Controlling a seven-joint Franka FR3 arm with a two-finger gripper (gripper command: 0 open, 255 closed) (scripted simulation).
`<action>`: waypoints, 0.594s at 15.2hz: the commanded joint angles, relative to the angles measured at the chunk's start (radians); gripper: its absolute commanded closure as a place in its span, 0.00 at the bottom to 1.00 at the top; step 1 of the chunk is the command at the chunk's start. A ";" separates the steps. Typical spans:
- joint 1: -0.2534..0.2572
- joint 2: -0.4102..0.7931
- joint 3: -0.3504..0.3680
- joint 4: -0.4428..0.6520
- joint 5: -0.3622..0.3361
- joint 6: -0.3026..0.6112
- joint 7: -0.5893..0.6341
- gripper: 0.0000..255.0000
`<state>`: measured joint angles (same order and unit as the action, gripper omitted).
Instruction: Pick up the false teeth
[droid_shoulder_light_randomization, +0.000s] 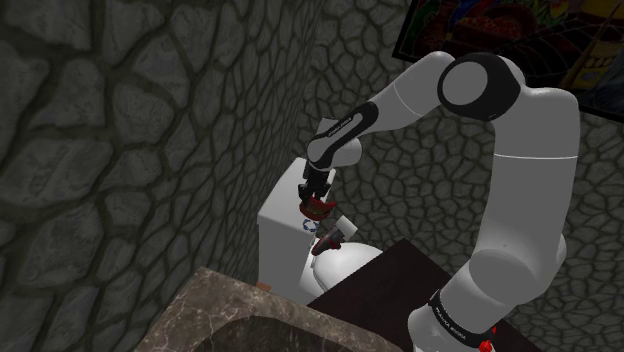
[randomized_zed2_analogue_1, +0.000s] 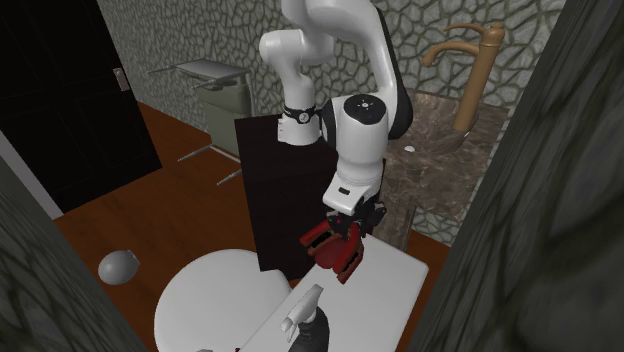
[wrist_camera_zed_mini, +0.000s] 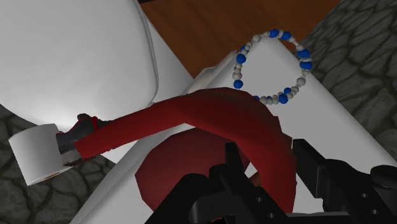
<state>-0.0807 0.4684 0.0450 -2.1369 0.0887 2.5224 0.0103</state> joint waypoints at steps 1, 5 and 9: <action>0.000 0.000 0.000 -0.001 0.000 0.001 0.000 1.00; 0.000 0.001 0.000 0.000 0.000 0.001 0.000 1.00; 0.000 -0.010 0.000 0.001 0.000 -0.010 0.000 1.00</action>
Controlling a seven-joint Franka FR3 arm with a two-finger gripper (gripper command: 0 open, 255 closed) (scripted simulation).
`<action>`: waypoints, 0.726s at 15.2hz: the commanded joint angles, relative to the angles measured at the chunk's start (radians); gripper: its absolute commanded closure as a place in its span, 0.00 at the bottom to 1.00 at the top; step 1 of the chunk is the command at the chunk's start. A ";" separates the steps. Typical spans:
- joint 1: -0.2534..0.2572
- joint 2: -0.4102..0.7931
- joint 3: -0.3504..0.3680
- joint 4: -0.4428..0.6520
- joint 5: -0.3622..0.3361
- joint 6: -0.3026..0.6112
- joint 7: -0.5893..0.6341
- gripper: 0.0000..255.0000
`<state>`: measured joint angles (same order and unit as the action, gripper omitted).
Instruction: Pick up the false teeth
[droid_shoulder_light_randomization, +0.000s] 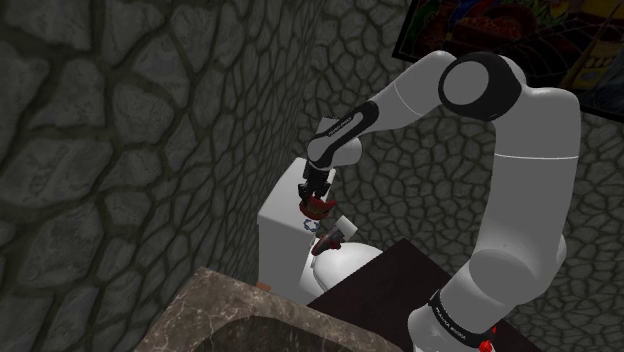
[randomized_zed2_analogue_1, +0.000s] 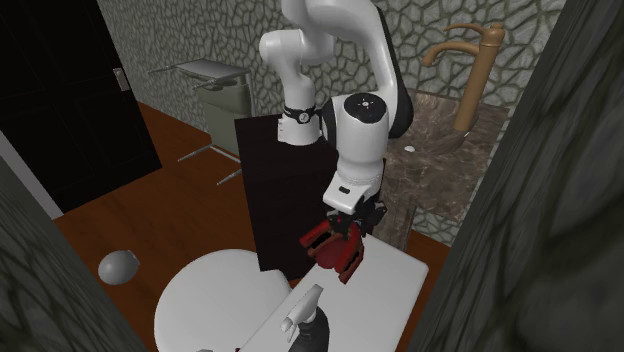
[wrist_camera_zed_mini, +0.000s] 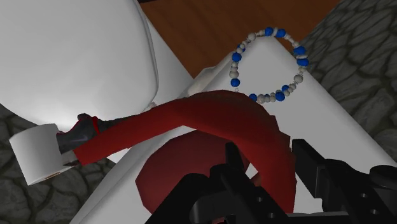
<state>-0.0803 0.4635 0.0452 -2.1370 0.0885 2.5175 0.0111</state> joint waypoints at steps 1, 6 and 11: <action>-0.001 -0.017 -0.001 -0.001 -0.001 -0.015 0.000 1.00; -0.001 -0.073 -0.001 -0.005 -0.002 -0.068 0.005 1.00; -0.001 -0.127 -0.002 -0.004 -0.004 -0.123 0.009 1.00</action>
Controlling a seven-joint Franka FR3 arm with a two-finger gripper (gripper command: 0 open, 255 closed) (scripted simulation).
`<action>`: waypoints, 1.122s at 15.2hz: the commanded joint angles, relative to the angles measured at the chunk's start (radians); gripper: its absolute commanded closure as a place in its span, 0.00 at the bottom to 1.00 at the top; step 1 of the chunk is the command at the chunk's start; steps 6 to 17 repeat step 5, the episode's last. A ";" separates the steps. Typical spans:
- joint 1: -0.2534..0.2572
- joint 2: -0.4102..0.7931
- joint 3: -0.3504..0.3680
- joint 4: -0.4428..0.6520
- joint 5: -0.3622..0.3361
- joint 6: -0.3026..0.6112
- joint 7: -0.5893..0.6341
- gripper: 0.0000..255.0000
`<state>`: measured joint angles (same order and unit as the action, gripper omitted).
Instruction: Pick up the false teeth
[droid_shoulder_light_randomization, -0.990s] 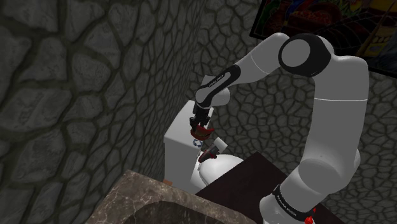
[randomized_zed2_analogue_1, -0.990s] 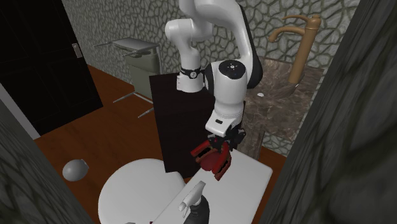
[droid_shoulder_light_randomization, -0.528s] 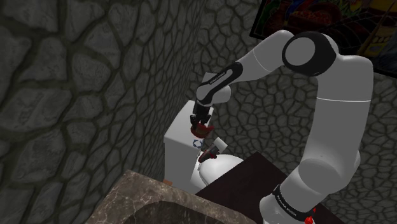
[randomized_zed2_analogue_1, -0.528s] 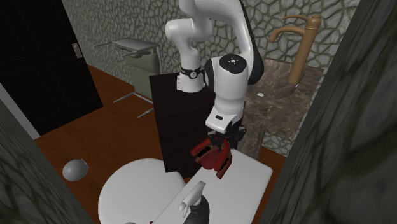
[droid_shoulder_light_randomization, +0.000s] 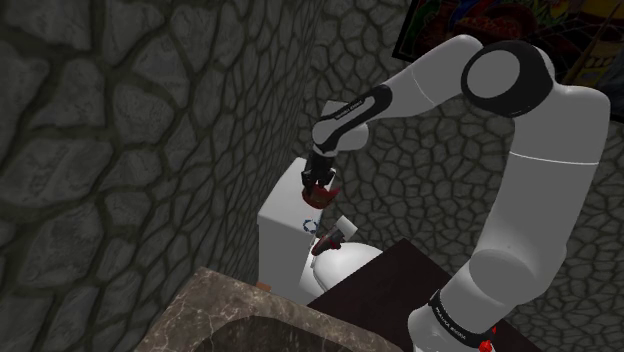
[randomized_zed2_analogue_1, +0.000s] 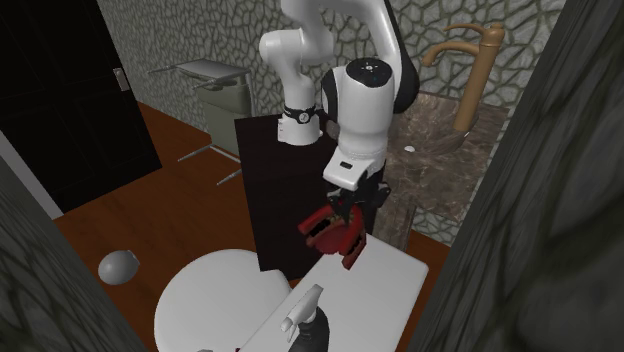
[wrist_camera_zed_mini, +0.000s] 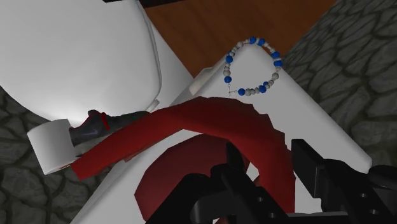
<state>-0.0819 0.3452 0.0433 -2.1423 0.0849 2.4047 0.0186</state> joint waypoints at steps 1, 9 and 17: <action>0.000 -0.019 0.000 0.003 -0.001 -0.022 0.002 1.00; 0.000 -0.041 0.000 0.005 -0.002 -0.046 0.004 1.00; 0.000 -0.041 0.000 0.005 -0.002 -0.046 0.004 1.00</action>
